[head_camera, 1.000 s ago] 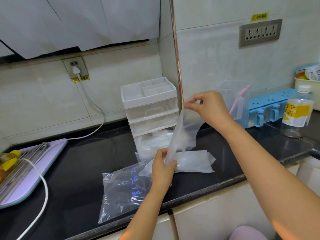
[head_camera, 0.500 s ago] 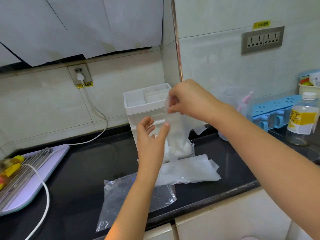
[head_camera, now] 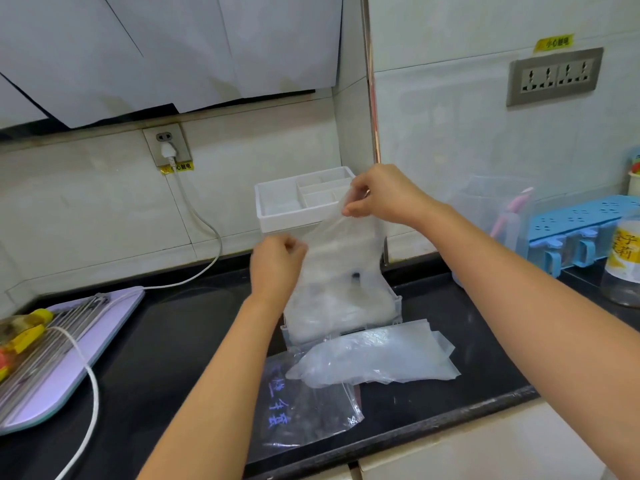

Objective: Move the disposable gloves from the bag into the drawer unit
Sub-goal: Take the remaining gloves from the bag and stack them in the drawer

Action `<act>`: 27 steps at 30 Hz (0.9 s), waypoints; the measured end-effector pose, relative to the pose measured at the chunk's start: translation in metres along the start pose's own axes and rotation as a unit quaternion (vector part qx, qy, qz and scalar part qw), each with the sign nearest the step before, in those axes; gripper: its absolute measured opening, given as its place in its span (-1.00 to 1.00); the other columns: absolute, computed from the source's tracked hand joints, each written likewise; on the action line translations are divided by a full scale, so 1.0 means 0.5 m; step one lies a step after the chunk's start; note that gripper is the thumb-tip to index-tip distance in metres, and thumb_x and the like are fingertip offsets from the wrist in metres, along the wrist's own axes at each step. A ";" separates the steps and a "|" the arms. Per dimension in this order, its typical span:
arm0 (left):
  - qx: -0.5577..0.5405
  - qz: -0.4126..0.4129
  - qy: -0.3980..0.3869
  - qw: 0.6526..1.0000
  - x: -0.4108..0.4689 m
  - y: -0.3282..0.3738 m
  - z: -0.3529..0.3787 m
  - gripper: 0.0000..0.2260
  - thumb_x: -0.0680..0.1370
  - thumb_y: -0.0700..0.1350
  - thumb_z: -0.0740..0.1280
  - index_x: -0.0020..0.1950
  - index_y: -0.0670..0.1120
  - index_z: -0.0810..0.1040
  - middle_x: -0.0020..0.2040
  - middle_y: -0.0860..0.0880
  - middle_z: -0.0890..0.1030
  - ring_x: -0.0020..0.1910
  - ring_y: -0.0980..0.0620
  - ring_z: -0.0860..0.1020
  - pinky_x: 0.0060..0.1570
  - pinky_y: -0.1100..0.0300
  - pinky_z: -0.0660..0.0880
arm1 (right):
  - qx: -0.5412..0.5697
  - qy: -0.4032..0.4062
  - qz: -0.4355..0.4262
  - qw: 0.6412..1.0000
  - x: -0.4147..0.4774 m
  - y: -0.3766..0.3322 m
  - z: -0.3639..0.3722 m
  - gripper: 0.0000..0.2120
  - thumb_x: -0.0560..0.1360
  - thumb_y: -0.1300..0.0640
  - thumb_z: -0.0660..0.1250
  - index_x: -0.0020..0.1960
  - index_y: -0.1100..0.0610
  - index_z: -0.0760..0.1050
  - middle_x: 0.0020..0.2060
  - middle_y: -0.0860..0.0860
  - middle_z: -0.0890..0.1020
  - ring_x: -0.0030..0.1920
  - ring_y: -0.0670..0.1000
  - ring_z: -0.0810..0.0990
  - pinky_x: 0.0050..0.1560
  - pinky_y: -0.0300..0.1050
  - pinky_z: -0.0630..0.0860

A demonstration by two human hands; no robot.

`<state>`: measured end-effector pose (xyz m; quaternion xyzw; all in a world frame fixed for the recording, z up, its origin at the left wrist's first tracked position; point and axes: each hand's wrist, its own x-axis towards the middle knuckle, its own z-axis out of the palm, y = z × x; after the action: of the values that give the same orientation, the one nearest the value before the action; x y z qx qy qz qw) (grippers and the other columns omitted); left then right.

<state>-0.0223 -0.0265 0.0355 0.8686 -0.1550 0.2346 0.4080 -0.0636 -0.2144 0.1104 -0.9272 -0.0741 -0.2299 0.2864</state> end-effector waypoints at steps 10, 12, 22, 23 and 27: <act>0.136 0.245 -0.026 0.960 -0.061 -0.020 -0.039 -0.91 0.46 -0.21 0.44 -0.16 -0.11 0.55 -0.09 0.02 0.53 -0.09 0.09 0.44 -0.15 0.29 0.30 | 0.231 -0.011 -0.010 0.973 -0.081 0.109 0.024 -0.88 0.36 0.35 0.48 -0.20 0.15 0.62 -0.01 -0.09 0.67 -0.07 -0.21 0.65 -0.05 -0.39 0.51; 0.148 0.220 -0.111 0.958 -0.054 -0.042 -0.009 -0.96 0.50 -0.20 0.41 -0.12 -0.16 0.58 -0.05 -0.03 0.56 -0.05 0.02 0.49 -0.07 0.21 0.40 | 0.194 -0.052 0.016 0.979 -0.081 0.144 0.057 -0.85 0.35 0.34 0.50 -0.24 0.11 0.61 0.02 -0.08 0.67 -0.10 -0.23 0.65 -0.04 -0.37 0.52; 0.125 0.002 -0.377 0.918 0.001 -0.104 0.074 -0.86 0.52 -0.14 0.36 0.00 -0.16 0.64 -0.01 0.04 0.63 -0.01 0.06 0.58 -0.08 0.34 0.48 | -0.044 -0.179 0.082 0.979 -0.077 0.178 0.152 -0.74 0.45 -0.10 0.41 -0.13 0.10 0.65 -0.15 -0.06 0.61 -0.09 -0.06 0.58 -0.08 -0.21 0.47; 0.123 -0.003 -0.387 0.914 0.004 -0.103 0.075 -0.86 0.52 -0.12 0.36 0.02 -0.15 0.64 -0.02 0.05 0.62 -0.05 0.10 0.56 -0.14 0.40 0.45 | -0.037 -0.179 0.094 0.979 -0.073 0.172 0.152 -0.64 0.46 -0.21 0.34 -0.18 0.08 0.65 -0.20 0.00 0.61 -0.13 -0.04 0.59 -0.10 -0.19 0.47; 0.135 -0.021 -0.408 0.903 0.013 -0.104 0.091 -0.88 0.54 -0.11 0.34 -0.17 -0.09 0.60 -0.23 0.11 0.58 -0.26 0.17 0.48 -0.28 0.38 0.38 | 0.004 -0.101 0.108 0.989 -0.051 0.132 0.156 -0.53 0.57 -0.16 0.19 -0.19 0.15 0.67 -0.15 0.09 0.66 -0.12 0.00 0.60 -0.06 -0.16 0.42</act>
<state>0.0199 -0.0303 -0.0192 0.9380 -0.2567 -0.1306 0.1930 -0.0383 -0.2248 0.0087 -0.9470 -0.0030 -0.1026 0.3044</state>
